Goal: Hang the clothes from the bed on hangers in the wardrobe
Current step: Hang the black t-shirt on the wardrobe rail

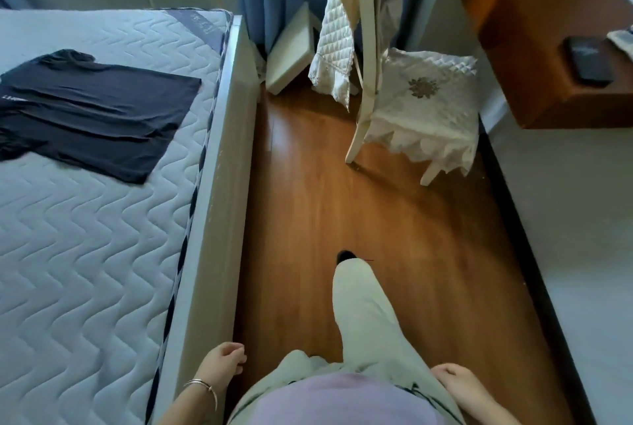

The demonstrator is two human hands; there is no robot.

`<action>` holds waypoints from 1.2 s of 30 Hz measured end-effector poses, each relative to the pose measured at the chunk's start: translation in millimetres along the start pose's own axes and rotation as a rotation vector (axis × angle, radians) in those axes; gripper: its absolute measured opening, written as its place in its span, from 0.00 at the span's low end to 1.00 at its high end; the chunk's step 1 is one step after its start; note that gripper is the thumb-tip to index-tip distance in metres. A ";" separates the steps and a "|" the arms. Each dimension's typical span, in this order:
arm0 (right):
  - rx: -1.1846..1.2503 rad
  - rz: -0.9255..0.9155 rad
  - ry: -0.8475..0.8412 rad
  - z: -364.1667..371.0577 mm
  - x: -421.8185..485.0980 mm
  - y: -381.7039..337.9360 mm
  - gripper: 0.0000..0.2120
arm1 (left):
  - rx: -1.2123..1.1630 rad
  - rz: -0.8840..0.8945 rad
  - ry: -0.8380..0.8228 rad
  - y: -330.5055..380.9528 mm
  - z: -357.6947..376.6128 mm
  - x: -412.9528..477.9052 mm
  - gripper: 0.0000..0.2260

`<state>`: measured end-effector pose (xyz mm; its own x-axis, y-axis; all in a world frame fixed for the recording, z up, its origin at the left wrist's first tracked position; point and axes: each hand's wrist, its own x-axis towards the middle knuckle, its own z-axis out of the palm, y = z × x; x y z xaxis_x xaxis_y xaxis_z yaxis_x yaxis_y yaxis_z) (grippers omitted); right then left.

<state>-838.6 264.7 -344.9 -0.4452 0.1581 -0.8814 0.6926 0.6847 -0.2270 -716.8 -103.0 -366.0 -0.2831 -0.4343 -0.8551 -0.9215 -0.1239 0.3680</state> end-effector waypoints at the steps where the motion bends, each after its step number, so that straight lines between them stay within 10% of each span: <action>1: -0.008 0.011 -0.019 -12.6 13.8 -16.3 0.09 | -0.029 -0.037 0.010 7.9 3.2 8.9 0.06; 13: -0.270 -0.197 -0.005 -145.0 133.8 -296.7 0.09 | -0.441 -0.072 0.141 182.3 42.0 33.4 0.04; 24: -0.594 -0.432 -0.178 -49.2 159.0 -527.0 0.08 | -0.686 -0.486 0.238 161.5 7.7 80.3 0.12; 31: -0.918 -0.459 -0.213 15.2 147.6 -626.8 0.07 | -0.707 -0.423 0.253 237.0 -77.0 153.5 0.21; 36: -0.869 -0.597 -0.186 59.4 131.0 -706.7 0.07 | -0.858 -0.248 0.333 301.2 -159.7 181.2 0.05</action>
<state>-1352.6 -240.7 -324.6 -0.4340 -0.4311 -0.7911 -0.2830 0.8989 -0.3345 -1003.2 -361.5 -351.8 0.1068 -0.5231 -0.8456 -0.3988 -0.8016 0.4455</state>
